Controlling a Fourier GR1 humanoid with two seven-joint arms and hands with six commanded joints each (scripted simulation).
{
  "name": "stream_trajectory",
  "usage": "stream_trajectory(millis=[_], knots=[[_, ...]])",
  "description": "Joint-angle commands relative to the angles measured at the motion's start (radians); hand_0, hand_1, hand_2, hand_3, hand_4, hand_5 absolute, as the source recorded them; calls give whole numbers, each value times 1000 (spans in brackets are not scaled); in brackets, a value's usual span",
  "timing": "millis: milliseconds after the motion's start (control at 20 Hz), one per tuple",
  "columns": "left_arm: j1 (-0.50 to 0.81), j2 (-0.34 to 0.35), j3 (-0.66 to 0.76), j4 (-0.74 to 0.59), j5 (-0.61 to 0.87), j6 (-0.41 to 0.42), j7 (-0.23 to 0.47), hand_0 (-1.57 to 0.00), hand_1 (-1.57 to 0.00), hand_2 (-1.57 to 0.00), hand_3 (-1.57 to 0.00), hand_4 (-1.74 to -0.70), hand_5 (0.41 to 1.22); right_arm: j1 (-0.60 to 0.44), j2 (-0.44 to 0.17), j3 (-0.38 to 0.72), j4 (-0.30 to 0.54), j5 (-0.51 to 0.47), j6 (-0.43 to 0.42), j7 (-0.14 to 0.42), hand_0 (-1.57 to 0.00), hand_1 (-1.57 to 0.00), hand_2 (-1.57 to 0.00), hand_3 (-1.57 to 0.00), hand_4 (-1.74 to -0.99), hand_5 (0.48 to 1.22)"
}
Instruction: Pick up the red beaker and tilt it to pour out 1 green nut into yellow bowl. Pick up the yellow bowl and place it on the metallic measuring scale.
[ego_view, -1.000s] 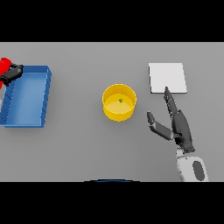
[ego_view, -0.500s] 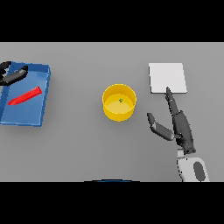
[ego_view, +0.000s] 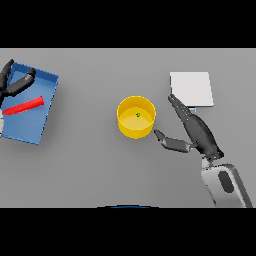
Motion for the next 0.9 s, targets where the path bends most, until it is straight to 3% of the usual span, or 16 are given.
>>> stream_trajectory(millis=[0,200,350,850], knots=[[2,-7,-4,-2,-3,6,0,-13,-11,-11,-11,-800,673,-14,-28,23,11,41,14,-5,1,1,1,1,-1128,637],[5,-10,-3,-27,6,4,27,-5,-4,-4,-4,-809,688,-152,-130,121,65,198,87,-38,1,1,1,1,-1150,630],[19,1,3,-17,9,-7,10,-2,-2,-1,-2,-811,689,-257,-156,195,125,267,144,-83,1,1,1,1,-1162,637],[4,0,10,-7,19,-20,10,1,1,1,1,-809,693,-480,-147,359,359,384,270,-186,1,1,1,1,-1157,652]])
